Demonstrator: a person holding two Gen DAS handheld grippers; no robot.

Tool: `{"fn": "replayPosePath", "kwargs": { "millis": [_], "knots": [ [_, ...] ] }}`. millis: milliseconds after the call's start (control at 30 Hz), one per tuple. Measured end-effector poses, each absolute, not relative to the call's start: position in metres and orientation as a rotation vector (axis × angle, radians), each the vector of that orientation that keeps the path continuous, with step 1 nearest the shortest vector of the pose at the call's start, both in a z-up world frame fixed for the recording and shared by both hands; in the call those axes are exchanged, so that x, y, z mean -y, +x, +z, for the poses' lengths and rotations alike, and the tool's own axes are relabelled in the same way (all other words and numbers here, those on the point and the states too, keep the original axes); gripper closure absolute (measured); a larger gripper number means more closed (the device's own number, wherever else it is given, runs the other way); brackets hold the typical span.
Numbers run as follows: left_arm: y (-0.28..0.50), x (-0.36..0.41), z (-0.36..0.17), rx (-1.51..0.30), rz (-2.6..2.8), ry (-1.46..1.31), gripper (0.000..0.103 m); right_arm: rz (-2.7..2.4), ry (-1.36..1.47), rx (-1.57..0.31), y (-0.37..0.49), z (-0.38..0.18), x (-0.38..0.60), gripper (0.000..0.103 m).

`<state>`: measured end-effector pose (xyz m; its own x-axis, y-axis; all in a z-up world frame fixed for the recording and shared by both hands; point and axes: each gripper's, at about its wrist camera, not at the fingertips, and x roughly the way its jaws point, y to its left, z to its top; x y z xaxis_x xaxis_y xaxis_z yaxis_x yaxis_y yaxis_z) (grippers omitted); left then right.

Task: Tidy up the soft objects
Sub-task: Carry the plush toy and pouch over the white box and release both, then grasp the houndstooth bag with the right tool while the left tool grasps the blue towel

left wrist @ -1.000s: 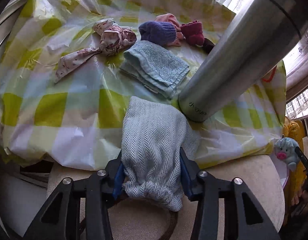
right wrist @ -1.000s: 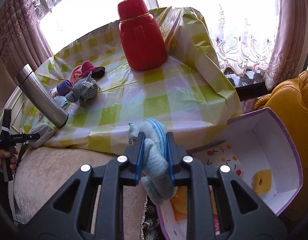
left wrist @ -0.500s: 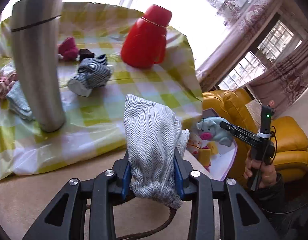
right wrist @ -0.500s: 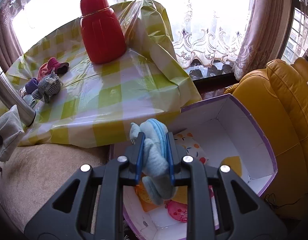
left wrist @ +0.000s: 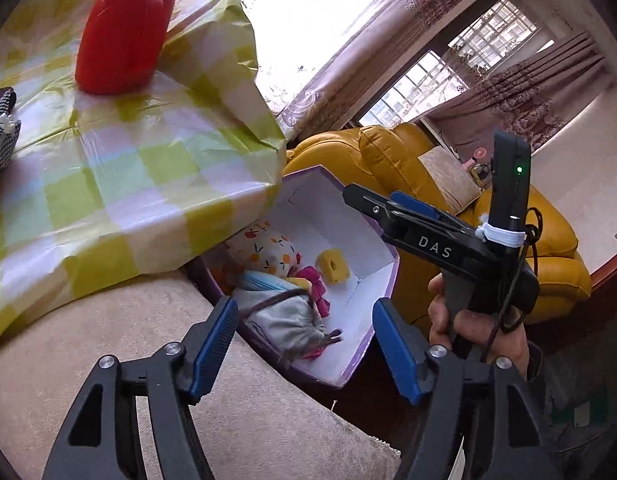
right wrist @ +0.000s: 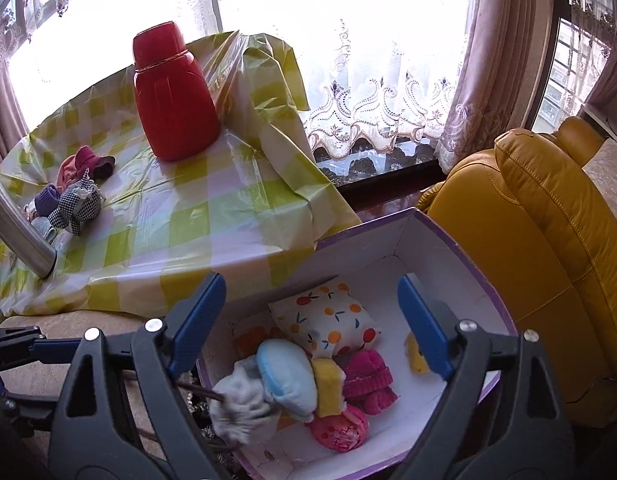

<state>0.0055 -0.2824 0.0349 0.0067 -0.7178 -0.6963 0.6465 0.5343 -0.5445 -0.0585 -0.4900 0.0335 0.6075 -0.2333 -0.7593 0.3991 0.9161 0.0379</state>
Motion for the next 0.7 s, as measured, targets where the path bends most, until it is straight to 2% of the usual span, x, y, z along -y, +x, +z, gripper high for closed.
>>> {"fn": "replayPosePath", "kwargs": {
  "millis": [367,700],
  "knots": [
    [0.028,0.121,0.045,-0.943,-0.559,-0.091,0.031,-0.207,0.119,-0.894,-0.014,0.023,0.418,0.013],
    [0.088,-0.028,0.029,-0.952,-0.192,-0.276,0.031,0.011,0.123,-0.915,0.07,0.024,0.329,0.013]
  ]
}}
